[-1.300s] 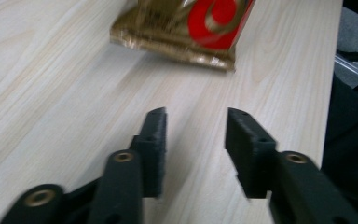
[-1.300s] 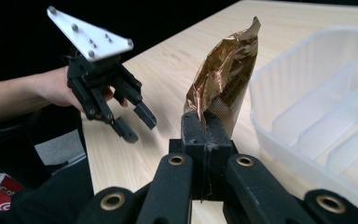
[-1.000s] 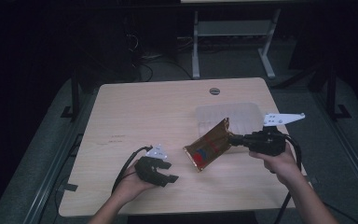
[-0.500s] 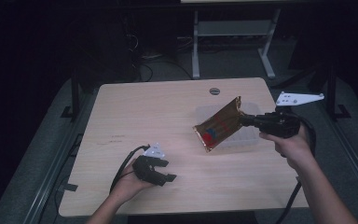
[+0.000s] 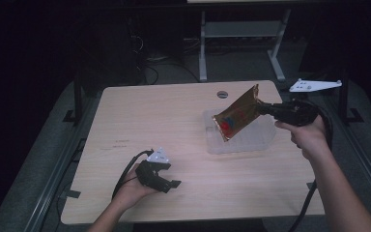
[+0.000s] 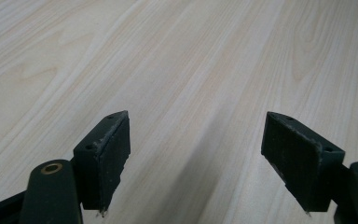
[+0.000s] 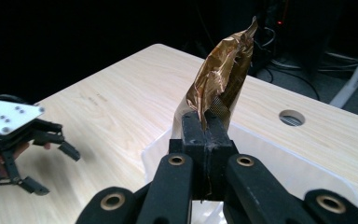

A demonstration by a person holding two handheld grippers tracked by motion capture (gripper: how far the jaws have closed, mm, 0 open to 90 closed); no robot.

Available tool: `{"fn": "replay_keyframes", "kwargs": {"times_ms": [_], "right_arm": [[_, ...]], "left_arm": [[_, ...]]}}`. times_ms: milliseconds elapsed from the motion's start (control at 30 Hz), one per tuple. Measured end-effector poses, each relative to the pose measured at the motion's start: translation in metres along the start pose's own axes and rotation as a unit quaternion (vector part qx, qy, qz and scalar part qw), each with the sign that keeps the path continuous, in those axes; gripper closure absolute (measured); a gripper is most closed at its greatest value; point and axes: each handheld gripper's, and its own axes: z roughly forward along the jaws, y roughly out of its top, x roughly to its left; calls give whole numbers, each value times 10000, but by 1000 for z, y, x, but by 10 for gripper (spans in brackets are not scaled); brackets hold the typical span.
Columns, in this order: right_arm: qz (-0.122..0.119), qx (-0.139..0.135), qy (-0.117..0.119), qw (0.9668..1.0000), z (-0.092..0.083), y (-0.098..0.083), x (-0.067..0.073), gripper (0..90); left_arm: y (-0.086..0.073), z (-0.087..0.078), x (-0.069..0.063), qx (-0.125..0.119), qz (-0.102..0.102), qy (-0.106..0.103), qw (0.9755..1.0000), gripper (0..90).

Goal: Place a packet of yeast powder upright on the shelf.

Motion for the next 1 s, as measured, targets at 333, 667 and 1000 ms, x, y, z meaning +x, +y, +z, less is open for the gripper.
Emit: {"fn": "replay_keyframes", "kwargs": {"times_ms": [333, 667, 1000], "right_arm": [[83, 118, -429, 9990, 5, -4, -12, 900], [227, 270, -721, 9968, 19, -9, -13, 899], [238, 365, -695, 9966, 25, -13, -9, 892]], "left_arm": [[-1, 3, -2, -62, -82, 3, 9999, 234], [-1, 3, -1, 37, 38, -12, 10000, 234], [-1, 3, -1, 26, 26, -15, 10000, 234]]}}
